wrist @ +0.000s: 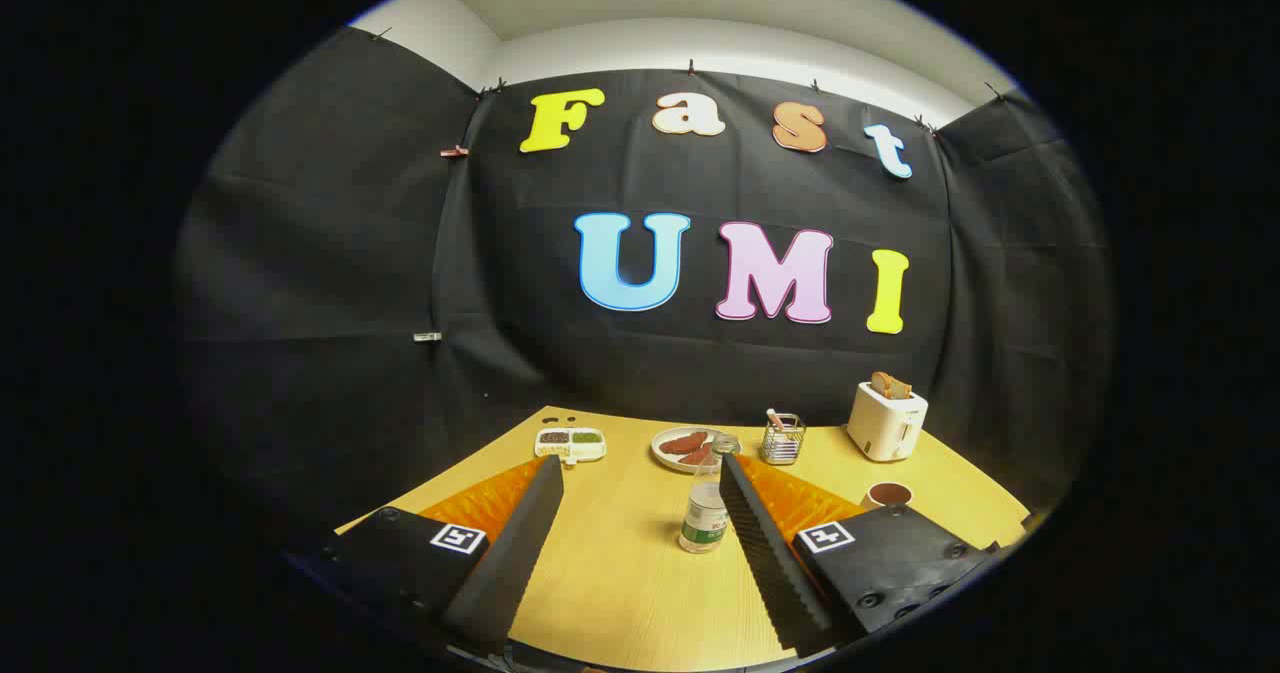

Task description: Take the bottle from table, then pour the juice into the cup, finally place the bottle on the coaster

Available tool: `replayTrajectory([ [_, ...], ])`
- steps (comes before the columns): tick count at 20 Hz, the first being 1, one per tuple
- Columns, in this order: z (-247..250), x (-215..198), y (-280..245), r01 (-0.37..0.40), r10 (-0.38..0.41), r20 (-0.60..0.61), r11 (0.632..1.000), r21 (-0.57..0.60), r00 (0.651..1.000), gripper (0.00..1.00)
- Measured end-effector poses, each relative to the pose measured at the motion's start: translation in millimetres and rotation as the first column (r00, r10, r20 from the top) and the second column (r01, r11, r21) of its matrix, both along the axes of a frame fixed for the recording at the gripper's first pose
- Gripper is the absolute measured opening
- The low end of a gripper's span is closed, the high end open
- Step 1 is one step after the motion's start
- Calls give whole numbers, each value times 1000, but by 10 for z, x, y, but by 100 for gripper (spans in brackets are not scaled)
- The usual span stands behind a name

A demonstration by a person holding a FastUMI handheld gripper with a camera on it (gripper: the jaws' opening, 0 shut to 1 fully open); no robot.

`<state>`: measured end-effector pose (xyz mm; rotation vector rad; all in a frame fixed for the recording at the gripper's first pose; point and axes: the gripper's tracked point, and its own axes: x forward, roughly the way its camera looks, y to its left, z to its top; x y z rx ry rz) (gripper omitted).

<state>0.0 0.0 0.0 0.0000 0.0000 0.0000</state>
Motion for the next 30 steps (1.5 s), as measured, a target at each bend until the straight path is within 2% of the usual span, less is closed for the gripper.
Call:
replayTrajectory([
  [3,-12,-37,48,-27,27,-5,999,24,1000,97],
  [11,-167,0,47,-36,37,-29,999,20,999,97],
  [17,-308,183,-2,-9,10,-52,999,32,999,97],
  [30,-816,820,-511,206,-191,-127,972,111,973,97],
])
